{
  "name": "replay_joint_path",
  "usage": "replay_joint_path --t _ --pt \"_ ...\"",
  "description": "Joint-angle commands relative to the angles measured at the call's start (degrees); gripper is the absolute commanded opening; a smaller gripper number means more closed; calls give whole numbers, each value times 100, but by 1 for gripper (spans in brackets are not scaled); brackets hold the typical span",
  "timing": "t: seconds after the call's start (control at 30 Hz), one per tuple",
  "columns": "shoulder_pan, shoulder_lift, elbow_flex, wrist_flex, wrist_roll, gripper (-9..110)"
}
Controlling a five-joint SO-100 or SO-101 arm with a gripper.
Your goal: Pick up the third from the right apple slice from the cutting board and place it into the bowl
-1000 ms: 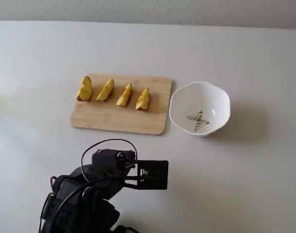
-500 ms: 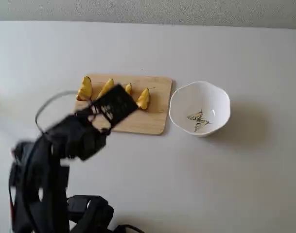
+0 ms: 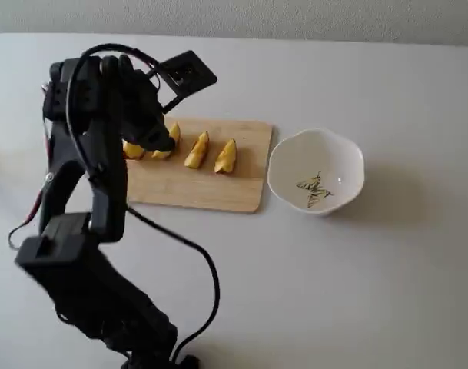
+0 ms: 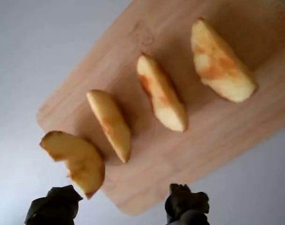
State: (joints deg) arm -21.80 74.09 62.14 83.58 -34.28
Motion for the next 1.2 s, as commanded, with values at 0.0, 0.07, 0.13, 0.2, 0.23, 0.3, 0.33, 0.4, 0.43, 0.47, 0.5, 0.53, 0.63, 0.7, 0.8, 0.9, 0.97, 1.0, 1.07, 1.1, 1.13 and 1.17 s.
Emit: replay_joint_path --t 0.0,0.07,0.13,0.2,0.23,0.3,0.33,0.4,0.43,0.47,0.5,0.53,0.63,0.7,0.8,0.9,0.97,1.0,1.07,1.1,1.13,1.17 --pt "-167 -615 -993 62 176 26" --pt "-255 -976 -1450 193 255 26" --pt "-316 -1336 -1951 360 325 26" --pt "-343 -1846 -2769 677 378 26" --pt "-352 -2188 -3340 905 404 26" --pt "-352 -2971 -4685 1459 422 26" --pt "-352 -3419 -5449 1767 422 26" --pt "-334 -3902 -6170 1978 466 26" --pt "-325 -3973 -6170 1978 448 26" --pt "-316 -4052 -6170 1978 448 26" --pt "-299 -4148 -6205 1978 439 26" --pt "-281 -4210 -6214 1969 439 26" --pt "-246 -4412 -6214 1960 448 26" --pt "-237 -4535 -6223 1942 448 26" --pt "-237 -4649 -6231 1863 457 26" --pt "-255 -4711 -6240 1828 475 24" --pt "-272 -4729 -6240 1802 475 23" --pt "-281 -4746 -6240 1793 475 23" --pt "-281 -4764 -6240 1749 475 22" --pt "-281 -4764 -6240 1723 475 22" --pt "-281 -4764 -6240 1705 475 21" --pt "-281 -4764 -6240 1679 483 21"
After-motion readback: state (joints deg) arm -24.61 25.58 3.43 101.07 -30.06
